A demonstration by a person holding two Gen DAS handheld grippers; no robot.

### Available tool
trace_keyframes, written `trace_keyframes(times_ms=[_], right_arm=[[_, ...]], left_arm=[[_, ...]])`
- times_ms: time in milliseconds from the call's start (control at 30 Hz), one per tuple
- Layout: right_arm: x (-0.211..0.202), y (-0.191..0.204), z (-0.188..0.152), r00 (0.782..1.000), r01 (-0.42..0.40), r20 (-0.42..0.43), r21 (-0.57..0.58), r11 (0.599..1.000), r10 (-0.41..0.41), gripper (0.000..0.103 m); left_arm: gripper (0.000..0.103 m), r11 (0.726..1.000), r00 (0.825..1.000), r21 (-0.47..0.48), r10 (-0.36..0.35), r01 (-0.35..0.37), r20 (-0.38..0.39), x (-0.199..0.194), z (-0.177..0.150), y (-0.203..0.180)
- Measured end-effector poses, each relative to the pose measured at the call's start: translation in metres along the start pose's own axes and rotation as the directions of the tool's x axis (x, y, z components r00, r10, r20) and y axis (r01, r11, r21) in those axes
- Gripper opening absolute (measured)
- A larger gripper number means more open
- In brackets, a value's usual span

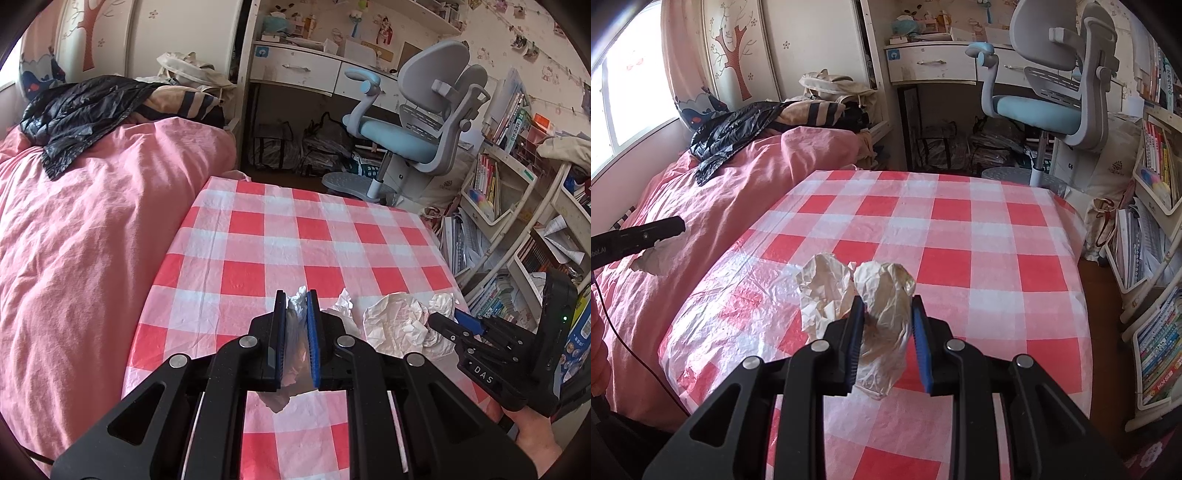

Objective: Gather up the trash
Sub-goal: 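Hold the tissues in both grippers above the table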

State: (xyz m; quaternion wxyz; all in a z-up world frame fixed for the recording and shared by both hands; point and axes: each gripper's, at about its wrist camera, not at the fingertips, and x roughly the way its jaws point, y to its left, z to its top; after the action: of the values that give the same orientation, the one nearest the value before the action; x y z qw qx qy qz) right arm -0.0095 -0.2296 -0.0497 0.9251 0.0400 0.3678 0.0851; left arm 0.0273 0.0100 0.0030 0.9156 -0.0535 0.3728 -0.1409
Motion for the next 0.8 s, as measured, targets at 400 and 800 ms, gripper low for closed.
trace_keyframes(times_ms=[400, 800], right_arm=[[-0.0004, -0.0015, 0.0002, 1.000, 0.002, -0.003, -0.001, 1.000, -0.002, 0.027], [0.0004, -0.0018, -0.0003, 1.000, 0.003, -0.006, -0.004, 1.000, -0.003, 0.027]], left_arm=[[0.010, 1.000, 1.000, 0.004, 0.000, 0.000, -0.002, 0.0017, -0.0009, -0.0012], [0.010, 1.000, 1.000, 0.004, 0.001, -0.001, -0.002, 0.0021, -0.0008, -0.0016]])
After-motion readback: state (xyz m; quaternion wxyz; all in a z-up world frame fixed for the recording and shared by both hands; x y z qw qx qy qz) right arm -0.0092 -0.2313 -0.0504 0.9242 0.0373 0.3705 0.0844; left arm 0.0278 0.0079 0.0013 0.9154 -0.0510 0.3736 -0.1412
